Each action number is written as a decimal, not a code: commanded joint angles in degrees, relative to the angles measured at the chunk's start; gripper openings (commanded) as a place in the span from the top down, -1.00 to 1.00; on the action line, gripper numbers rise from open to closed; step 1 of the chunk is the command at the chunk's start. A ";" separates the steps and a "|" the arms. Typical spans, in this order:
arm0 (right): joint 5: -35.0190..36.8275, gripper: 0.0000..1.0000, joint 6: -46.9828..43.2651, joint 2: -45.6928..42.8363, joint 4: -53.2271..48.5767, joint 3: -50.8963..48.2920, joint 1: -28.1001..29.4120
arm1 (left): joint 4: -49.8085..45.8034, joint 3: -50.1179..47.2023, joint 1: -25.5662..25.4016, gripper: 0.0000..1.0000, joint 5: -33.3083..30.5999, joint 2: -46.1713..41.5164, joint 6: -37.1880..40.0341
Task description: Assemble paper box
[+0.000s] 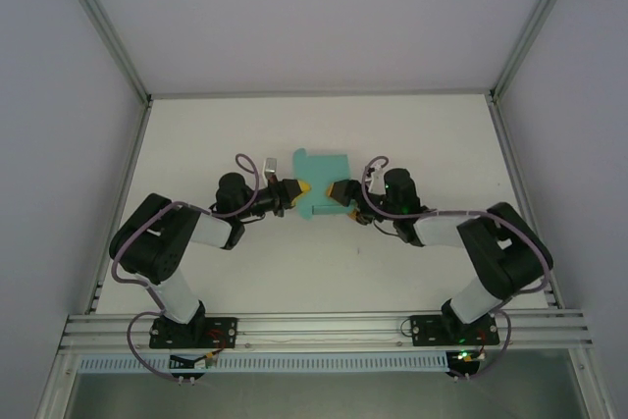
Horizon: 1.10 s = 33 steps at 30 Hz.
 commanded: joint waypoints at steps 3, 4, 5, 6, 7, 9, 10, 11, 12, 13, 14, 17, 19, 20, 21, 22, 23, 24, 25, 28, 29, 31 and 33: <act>-4.08 -0.40 6.80 2.02 15.17 1.62 -0.31 | -0.24 1.34 -0.34 1.00 0.95 -1.28 1.90; -3.95 -0.29 6.64 1.52 13.90 1.82 -0.34 | -1.63 1.50 -0.41 1.00 1.08 -1.70 2.89; -3.58 -0.17 6.35 0.86 12.32 1.82 -0.34 | -3.83 1.69 -0.32 0.96 1.00 -2.62 4.62; -2.63 -0.04 6.11 -0.08 10.16 1.66 -0.31 | -7.85 1.94 -0.35 0.87 0.66 -4.19 7.48; -2.09 0.01 5.52 -1.05 8.41 1.44 -0.41 | -12.95 2.24 -0.37 0.77 -0.55 -6.28 10.64; -0.83 0.04 4.81 -3.32 4.36 1.04 -0.67 | -28.16 3.59 -0.77 0.64 -4.92 -13.01 20.41; -0.34 0.07 4.38 -4.43 2.15 1.03 -0.84 | -37.88 5.11 -1.21 0.45 -8.40 -17.01 26.13; 0.00 0.09 3.92 -5.48 0.08 1.04 -1.12 | -49.85 7.62 -2.21 0.04 -14.10 -21.60 32.85; 0.08 0.15 4.12 -6.33 -1.19 1.10 -1.39 | -59.64 10.10 -3.61 -0.30 -20.37 -25.48 38.14; -0.14 0.19 4.46 -7.27 -2.18 1.08 -1.81 | -66.77 12.04 -4.49 -0.74 -26.45 -28.82 42.17; -0.93 0.18 4.55 -8.29 -3.07 1.31 -2.09 | -71.57 13.21 -5.02 -1.00 -30.89 -32.12 45.61; -2.95 0.12 7.01 -10.90 -9.51 3.16 -3.42 | -77.58 13.88 -5.03 -1.00 -41.02 -40.49 52.16; -5.66 0.12 12.26 -11.75 -11.67 4.18 -5.46 | -77.33 13.28 -5.01 -1.00 -44.73 -44.94 58.15; -8.16 0.15 16.73 -11.78 -11.88 4.83 -6.87 | -77.27 13.34 -5.06 -1.00 -44.68 -46.29 63.43; -11.54 0.18 20.03 -11.45 -11.43 5.72 -8.07 | -77.28 13.60 -5.04 -1.00 -44.55 -47.23 67.89; -15.19 0.20 22.93 -11.13 -11.42 7.01 -9.20 | -77.80 14.02 -4.97 -1.00 -43.90 -47.86 72.54; -18.88 0.22 26.11 -10.67 -12.65 8.97 -10.01 | -79.19 14.74 -5.02 -1.00 -40.90 -48.26 78.66; -21.79 0.23 28.54 -10.32 -14.50 10.62 -10.56 | -80.82 15.12 -5.01 -1.00 -36.22 -48.43 85.08; -24.33 0.24 30.11 -9.91 -16.34 12.35 -10.89 | -82.94 15.53 -5.05 -1.00 -30.58 -48.34 91.19; -29.12 0.26 33.73 -8.65 -19.77 15.95 -10.89 | -95.27 18.81 -5.08 -1.00 -14.42 -46.61 110.81; -30.20 0.29 35.91 -8.18 -19.74 16.15 -10.89 | -94.31 19.37 -5.07 -1.00 -15.56 -45.67 112.88; -31.21 0.36 40.03 -7.53 -18.01 15.45 -10.91 | -86.51 19.42 -5.05 -1.00 -21.60 -43.13 110.85; -32.94 0.37 44.43 -6.98 -13.83 14.00 -10.90 | -86.75 23.35 -5.04 -1.00 -24.10 -39.19 110.80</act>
